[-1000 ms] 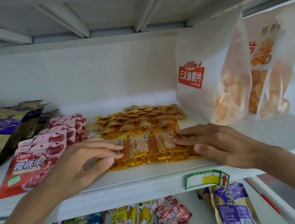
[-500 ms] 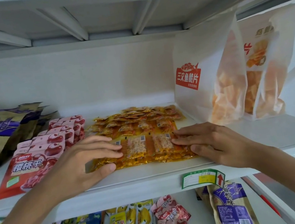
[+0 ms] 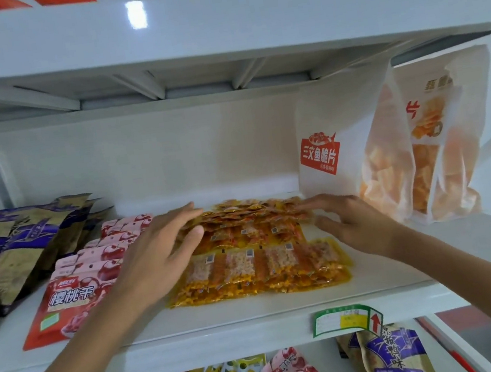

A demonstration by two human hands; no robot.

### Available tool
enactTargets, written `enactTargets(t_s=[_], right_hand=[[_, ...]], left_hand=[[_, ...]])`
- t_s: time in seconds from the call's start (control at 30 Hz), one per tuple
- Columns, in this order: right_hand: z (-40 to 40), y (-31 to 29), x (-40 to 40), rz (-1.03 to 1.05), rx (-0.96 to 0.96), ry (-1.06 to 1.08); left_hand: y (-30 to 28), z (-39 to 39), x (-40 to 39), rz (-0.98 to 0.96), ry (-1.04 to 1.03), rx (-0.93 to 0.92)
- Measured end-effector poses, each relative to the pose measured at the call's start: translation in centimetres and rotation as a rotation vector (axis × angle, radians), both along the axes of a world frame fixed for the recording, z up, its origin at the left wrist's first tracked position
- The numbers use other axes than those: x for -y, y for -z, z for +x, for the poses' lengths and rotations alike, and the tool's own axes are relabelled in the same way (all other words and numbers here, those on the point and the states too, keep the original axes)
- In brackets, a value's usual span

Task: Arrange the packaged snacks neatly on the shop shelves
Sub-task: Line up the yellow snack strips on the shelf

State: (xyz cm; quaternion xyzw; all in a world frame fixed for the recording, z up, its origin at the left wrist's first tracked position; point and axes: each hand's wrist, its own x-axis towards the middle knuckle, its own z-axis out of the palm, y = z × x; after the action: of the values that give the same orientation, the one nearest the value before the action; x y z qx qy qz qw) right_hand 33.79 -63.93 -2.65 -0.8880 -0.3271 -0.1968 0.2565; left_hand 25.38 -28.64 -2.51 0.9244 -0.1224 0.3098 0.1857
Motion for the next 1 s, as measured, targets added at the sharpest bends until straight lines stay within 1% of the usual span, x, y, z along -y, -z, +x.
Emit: enactTargets(t_s=[0.07,0.17,0.23,0.3,0.4,0.47,0.53,0.67,0.83,0.9,1.0], right_hand=[[2.3,-0.8,-1.4,-0.138,-0.025,0.023],[5.2,-2.1,-3.0,-0.362,-0.052,0.117],[6.6,-2.3,-3.7,-0.492,0.007,0.22],[7.5,-2.2,-4.2,-0.578,0.074,0.282],[7.8,-1.8,-5.0,-0.691,0.21,0.337],[7.9,-1.9,-5.0,-0.724,0.279,0.361],[8.4,-2.0,-4.9,-0.678,0.313,0.368],[9.2,-2.2,-4.9,-0.431,0.323,0.328],[9.3,-2.2,-4.6,-0.007,0.162,0.228],[9.3,-2.2,-4.7,0.109,0.158,0.167],[8.6,-2.3,-5.3,0.21,0.212,0.065]], left_hand=[[-1.5,2.5,0.7,0.106,-0.067,-0.012],[-2.4,6.4,0.6,0.196,-0.136,-0.093],[-2.2,8.3,0.2,0.259,-0.165,-0.138],[-1.7,9.3,-0.5,0.29,-0.169,-0.165],[-0.7,10.0,-1.6,0.297,-0.174,-0.193],[-0.5,10.4,-2.4,0.258,-0.138,-0.215],[-0.4,10.5,-3.1,0.224,-0.139,-0.227],[-0.2,11.1,-3.7,0.267,-0.17,-0.214],[-0.2,11.3,-3.6,0.305,-0.243,-0.108],[-0.1,11.2,-3.2,0.273,-0.204,-0.071],[0.2,11.4,-2.2,0.19,-0.136,-0.026]])
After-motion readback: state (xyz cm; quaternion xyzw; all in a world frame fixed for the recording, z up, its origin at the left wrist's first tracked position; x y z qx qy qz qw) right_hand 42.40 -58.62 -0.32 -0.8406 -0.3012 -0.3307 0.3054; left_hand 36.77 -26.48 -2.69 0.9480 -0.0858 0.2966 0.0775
